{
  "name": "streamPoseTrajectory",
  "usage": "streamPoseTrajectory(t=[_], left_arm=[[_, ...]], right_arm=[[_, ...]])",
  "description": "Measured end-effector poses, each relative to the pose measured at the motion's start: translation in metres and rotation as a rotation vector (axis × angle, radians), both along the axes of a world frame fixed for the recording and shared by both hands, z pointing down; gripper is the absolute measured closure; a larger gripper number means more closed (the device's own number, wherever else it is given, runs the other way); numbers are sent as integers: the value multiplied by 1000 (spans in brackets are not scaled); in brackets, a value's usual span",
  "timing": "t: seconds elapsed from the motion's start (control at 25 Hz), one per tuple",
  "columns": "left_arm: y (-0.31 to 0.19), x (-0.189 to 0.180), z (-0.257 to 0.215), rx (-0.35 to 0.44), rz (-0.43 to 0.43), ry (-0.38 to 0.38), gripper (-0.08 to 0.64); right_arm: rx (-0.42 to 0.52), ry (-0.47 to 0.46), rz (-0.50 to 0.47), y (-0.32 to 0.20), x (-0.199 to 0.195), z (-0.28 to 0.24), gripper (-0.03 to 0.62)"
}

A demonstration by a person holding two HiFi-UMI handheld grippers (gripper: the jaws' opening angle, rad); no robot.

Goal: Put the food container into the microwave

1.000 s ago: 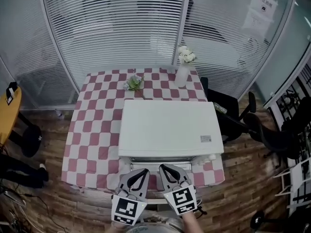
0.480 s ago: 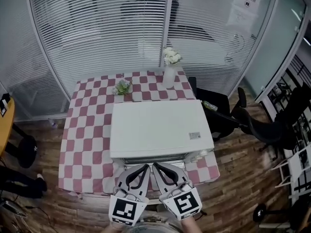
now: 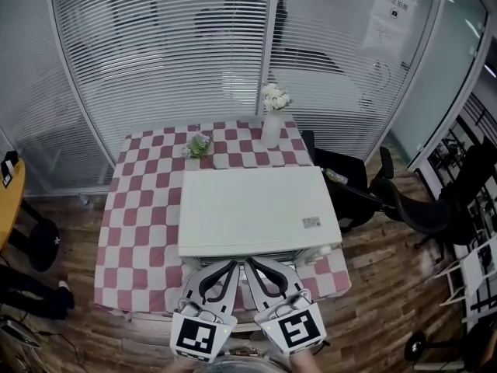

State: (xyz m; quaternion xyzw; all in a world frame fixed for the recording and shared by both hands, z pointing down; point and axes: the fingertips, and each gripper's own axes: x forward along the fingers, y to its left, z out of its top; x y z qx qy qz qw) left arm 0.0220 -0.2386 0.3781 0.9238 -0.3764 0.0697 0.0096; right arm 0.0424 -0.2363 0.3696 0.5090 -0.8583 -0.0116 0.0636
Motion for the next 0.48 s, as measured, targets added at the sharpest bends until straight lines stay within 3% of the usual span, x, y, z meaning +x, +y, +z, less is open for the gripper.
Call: streamPoseTrajectory(t=[0.48], left_arm=[[-4, -5, 2, -3, -10, -3, 548]], right_arm=[[-35, 14, -13, -2, -4, 8, 600]])
